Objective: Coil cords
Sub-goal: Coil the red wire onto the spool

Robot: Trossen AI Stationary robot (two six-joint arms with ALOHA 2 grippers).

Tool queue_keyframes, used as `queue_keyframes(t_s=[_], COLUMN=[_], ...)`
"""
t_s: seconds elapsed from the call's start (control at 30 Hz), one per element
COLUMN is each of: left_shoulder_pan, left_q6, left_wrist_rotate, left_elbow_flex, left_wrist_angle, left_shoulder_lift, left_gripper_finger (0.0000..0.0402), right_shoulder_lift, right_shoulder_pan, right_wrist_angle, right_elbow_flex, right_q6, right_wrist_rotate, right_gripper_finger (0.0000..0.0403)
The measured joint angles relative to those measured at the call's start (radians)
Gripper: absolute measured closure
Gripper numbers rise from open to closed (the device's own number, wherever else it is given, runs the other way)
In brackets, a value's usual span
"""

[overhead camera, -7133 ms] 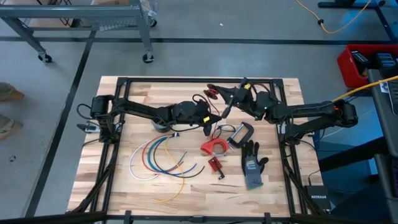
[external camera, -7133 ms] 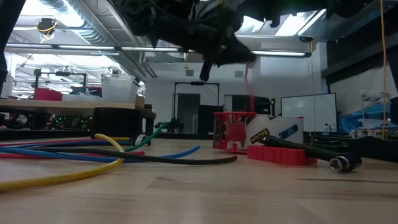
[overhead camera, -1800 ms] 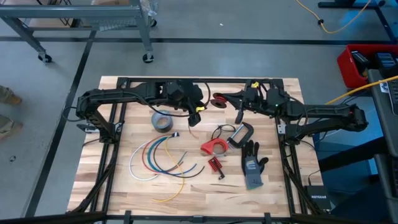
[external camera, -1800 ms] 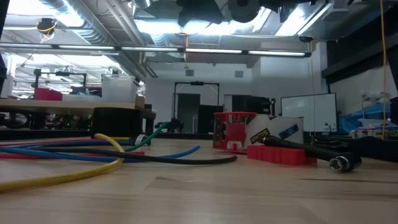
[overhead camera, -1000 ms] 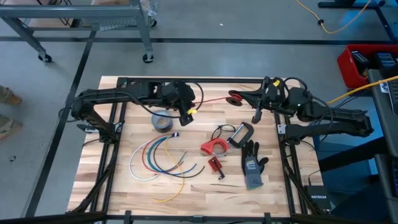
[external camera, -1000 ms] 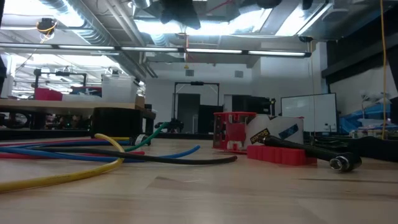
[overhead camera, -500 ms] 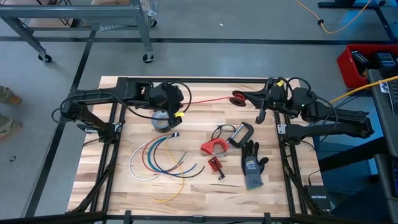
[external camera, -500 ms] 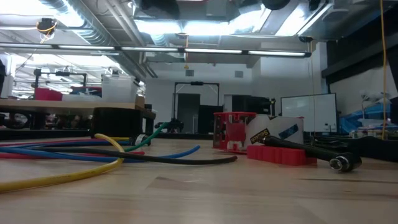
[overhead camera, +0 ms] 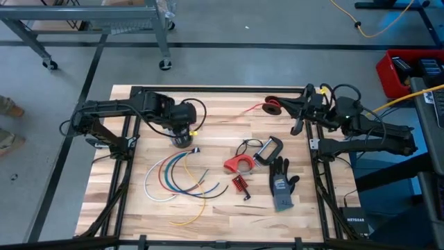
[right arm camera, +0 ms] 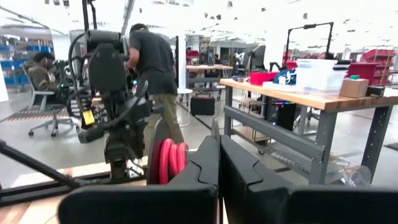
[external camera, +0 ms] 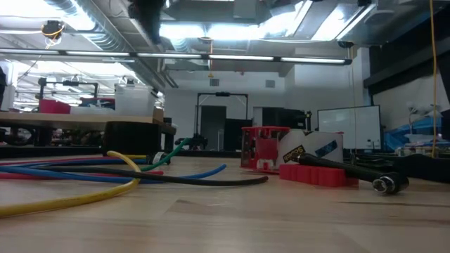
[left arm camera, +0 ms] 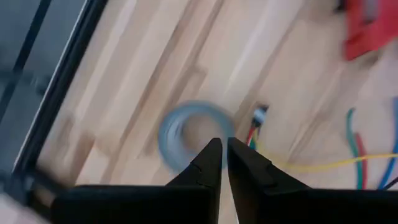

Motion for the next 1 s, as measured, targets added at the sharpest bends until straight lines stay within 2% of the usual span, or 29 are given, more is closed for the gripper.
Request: queue_keyframes(t_s=[0.23, 0.43, 0.53, 0.67, 0.8, 0.9, 1.0], left_shoulder_pan=[-0.040, -0.117, -0.153, -0.199, -0.239, -0.261, -0.265], left_q6=[-0.048, -0.099, -0.185, -0.273, -0.344, -0.281, -0.184], left_wrist_rotate=[-0.183, -0.428, -0.474, -0.491, -0.492, -0.491, -0.457], left_elbow_flex=[0.000, 0.000, -0.018, -0.158, -0.362, -0.545, -0.735], left_wrist_angle=[-0.087, -0.125, -0.167, -0.121, 0.032, 0.271, 0.580], left_shoulder_lift=[0.000, -0.022, -0.077, -0.230, -0.410, -0.526, -0.609], left_gripper_finger=[0.0383, 0.0382, 0.0382, 0.0382, 0.0382, 0.0382, 0.0382], right_shoulder_lift=[-0.041, -0.063, -0.077, -0.088, -0.090, -0.089, -0.088], right_shoulder_pan=[0.000, 0.000, 0.000, 0.000, 0.000, 0.000, 0.000], right_wrist_angle=[0.002, -0.002, -0.013, -0.038, -0.056, -0.057, -0.059], right_elbow_flex=[0.000, 0.000, 0.000, 0.000, -0.001, -0.001, -0.001], right_q6=[0.000, 0.000, 0.000, 0.000, 0.000, 0.000, 0.001], right_wrist_rotate=[0.006, 0.006, 0.006, 0.006, 0.006, 0.006, 0.006], right_gripper_finger=[0.0400, 0.0400, 0.0400, 0.0400, 0.0400, 0.0400, 0.0400])
